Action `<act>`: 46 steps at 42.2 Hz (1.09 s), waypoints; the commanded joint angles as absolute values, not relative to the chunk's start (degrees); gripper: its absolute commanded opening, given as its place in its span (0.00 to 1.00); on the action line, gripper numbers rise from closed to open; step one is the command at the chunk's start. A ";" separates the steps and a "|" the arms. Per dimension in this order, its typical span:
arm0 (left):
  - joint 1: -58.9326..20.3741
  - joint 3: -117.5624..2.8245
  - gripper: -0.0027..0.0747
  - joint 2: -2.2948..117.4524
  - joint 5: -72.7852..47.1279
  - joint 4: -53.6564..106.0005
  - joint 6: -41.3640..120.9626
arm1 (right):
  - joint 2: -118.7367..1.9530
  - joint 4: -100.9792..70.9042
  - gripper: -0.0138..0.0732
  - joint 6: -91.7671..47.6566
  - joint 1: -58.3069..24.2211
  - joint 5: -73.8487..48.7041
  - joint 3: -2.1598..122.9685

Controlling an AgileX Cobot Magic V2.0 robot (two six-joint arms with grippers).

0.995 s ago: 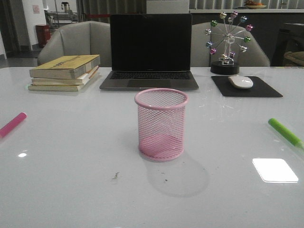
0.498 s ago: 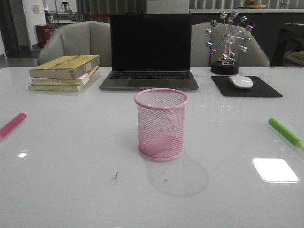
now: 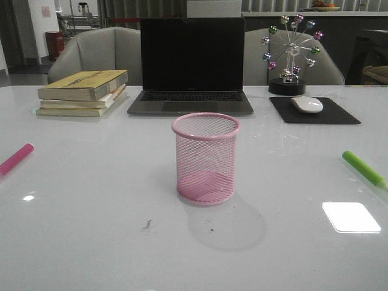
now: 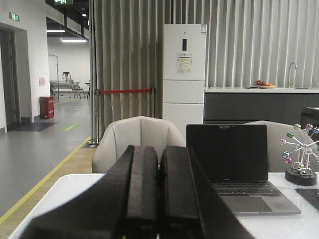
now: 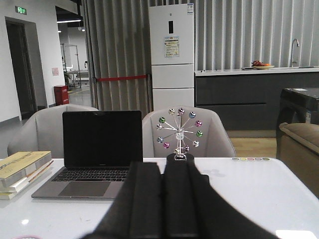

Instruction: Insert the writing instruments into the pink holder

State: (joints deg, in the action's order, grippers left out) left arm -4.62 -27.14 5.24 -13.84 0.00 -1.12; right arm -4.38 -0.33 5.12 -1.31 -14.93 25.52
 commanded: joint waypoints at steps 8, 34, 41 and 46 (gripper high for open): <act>-5.14 -44.41 0.16 20.67 -25.11 0.43 -1.60 | -18.28 4.05 0.22 4.53 -1.03 -23.52 39.73; -5.14 -45.15 0.17 41.70 -32.80 0.00 -1.60 | -38.79 3.86 0.23 4.53 -1.03 -39.64 40.13; -6.93 -45.15 0.38 44.67 -31.13 0.00 0.00 | -43.18 3.02 0.47 4.53 -1.03 -39.68 40.13; -12.64 -45.15 0.66 44.82 -29.42 0.00 1.19 | -46.17 2.85 0.69 4.53 -1.03 -39.11 40.13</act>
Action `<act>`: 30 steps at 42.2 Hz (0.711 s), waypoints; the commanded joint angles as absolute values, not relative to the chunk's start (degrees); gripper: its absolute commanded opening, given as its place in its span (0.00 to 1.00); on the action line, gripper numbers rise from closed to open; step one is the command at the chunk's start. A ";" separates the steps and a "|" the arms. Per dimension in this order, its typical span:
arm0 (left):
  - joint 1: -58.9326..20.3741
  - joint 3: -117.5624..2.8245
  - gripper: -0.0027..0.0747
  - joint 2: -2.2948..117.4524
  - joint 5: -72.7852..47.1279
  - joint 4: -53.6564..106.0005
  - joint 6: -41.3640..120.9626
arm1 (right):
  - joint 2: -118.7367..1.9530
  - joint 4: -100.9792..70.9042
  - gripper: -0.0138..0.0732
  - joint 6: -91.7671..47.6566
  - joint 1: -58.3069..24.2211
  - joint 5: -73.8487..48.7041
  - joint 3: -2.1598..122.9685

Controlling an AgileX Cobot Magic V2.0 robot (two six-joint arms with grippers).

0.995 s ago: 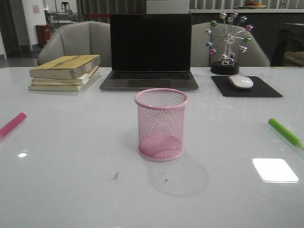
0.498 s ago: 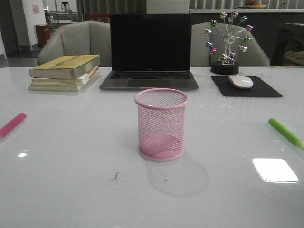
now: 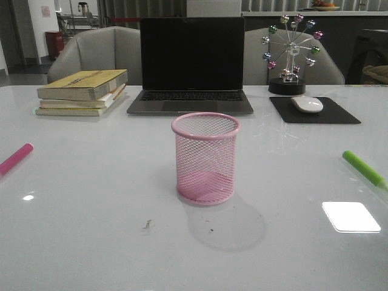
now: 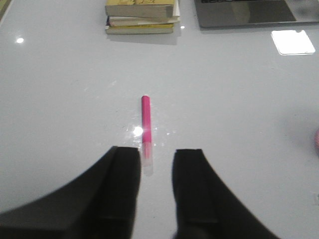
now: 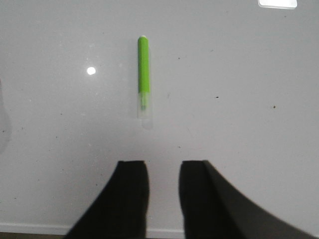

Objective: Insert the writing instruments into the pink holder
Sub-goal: 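Lower the right gripper over the green marker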

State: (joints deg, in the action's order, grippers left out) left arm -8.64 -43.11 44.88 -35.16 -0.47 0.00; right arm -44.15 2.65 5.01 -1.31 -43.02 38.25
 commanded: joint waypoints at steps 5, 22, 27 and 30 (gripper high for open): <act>-20.49 -45.15 0.70 44.82 -29.97 0.00 1.28 | -50.59 2.42 0.72 4.58 -1.03 -38.68 41.05; -43.35 -45.15 0.69 44.82 -29.96 0.40 1.33 | -73.98 -1.24 0.72 4.58 -1.12 -37.18 51.38; -45.47 -45.15 0.69 44.82 -29.96 0.40 1.33 | -80.86 -1.24 0.72 4.48 -1.12 -36.52 55.87; -45.75 -45.15 0.69 44.82 -29.96 0.40 1.33 | -85.11 -1.24 0.72 3.67 -1.19 -36.52 59.10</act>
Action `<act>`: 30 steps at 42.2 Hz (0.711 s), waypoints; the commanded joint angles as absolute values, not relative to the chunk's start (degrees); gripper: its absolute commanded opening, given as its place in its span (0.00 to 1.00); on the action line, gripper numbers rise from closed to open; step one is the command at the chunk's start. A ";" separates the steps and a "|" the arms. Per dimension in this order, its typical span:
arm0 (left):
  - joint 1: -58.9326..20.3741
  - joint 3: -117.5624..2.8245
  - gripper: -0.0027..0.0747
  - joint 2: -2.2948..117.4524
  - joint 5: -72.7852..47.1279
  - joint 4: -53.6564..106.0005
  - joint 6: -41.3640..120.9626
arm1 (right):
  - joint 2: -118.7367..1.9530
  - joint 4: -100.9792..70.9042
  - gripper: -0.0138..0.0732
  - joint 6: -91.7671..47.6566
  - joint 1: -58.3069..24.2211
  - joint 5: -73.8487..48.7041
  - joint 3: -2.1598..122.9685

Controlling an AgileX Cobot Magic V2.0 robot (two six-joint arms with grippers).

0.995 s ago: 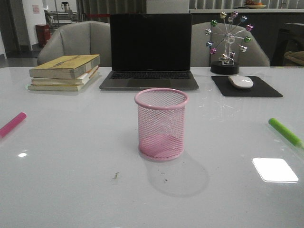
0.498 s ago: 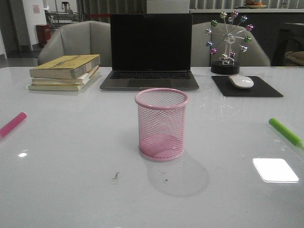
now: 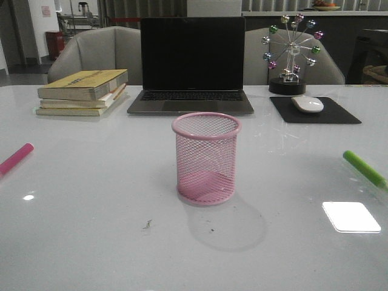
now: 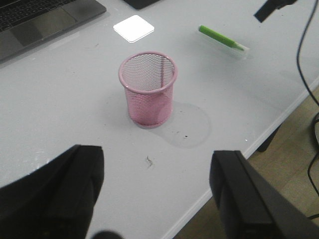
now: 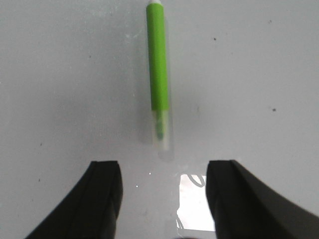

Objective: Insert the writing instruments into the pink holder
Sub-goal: 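Lower the right gripper over the green marker, then close the right gripper on the green marker and lift it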

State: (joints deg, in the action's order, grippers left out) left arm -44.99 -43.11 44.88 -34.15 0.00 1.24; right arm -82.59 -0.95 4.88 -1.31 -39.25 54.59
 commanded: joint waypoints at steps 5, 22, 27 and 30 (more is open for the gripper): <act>-45.75 -45.15 0.69 44.82 -29.96 0.42 1.33 | -91.93 -1.24 0.72 2.99 -1.24 -36.89 64.64; -45.75 -45.15 0.69 44.82 -29.96 0.42 1.33 | -108.46 -1.63 0.72 2.99 -1.24 -41.28 79.50; -45.75 -45.15 0.69 44.82 -29.96 0.42 1.33 | -111.20 -1.68 0.72 2.99 -1.24 -41.73 82.33; -45.75 -45.15 0.69 44.82 -29.96 0.42 1.33 | -112.33 -1.68 0.72 2.99 -1.24 -42.10 83.41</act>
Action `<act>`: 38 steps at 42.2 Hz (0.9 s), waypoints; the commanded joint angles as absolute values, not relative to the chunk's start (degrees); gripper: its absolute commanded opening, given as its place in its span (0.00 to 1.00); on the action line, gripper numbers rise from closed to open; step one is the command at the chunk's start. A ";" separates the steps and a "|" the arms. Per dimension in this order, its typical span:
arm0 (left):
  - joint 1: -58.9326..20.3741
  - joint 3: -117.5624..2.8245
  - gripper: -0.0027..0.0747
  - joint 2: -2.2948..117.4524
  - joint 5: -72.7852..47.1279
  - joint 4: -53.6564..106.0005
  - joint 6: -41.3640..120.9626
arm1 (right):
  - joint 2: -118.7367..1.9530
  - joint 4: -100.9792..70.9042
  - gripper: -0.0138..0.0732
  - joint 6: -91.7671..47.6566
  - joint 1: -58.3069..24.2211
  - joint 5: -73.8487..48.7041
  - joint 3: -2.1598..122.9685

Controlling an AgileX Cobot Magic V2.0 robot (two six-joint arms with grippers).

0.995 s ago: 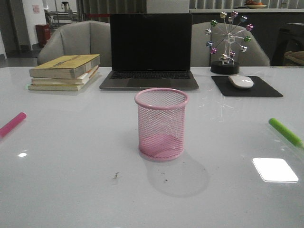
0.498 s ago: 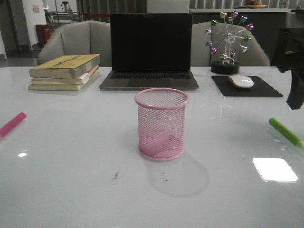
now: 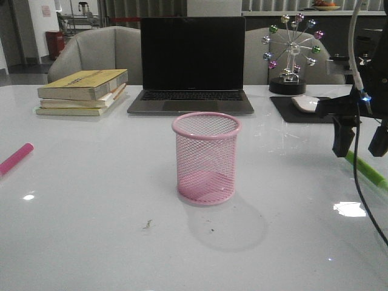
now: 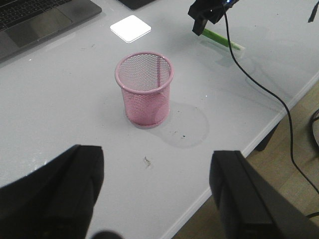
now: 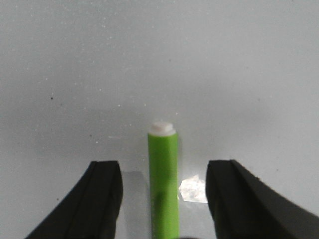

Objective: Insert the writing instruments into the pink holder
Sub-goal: 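Close the right gripper on the green marker and lift it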

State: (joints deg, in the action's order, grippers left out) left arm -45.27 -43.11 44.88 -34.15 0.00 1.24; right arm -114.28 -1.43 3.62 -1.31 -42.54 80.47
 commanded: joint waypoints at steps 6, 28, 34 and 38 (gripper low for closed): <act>-45.75 -45.15 0.69 44.82 -29.96 0.42 1.33 | -114.51 -1.68 0.72 2.99 -1.24 -43.40 85.29; -45.75 -45.15 0.69 44.82 -29.96 0.42 1.33 | -113.78 -1.68 0.32 2.70 -1.24 -44.52 85.09; -45.75 -45.15 0.69 44.82 -29.96 0.42 1.33 | -108.02 -1.81 0.32 0.34 -2.18 -41.84 80.58; -45.75 -45.15 0.69 44.82 -29.96 0.42 1.33 | -101.18 -2.87 0.32 0.00 -3.62 -35.29 74.00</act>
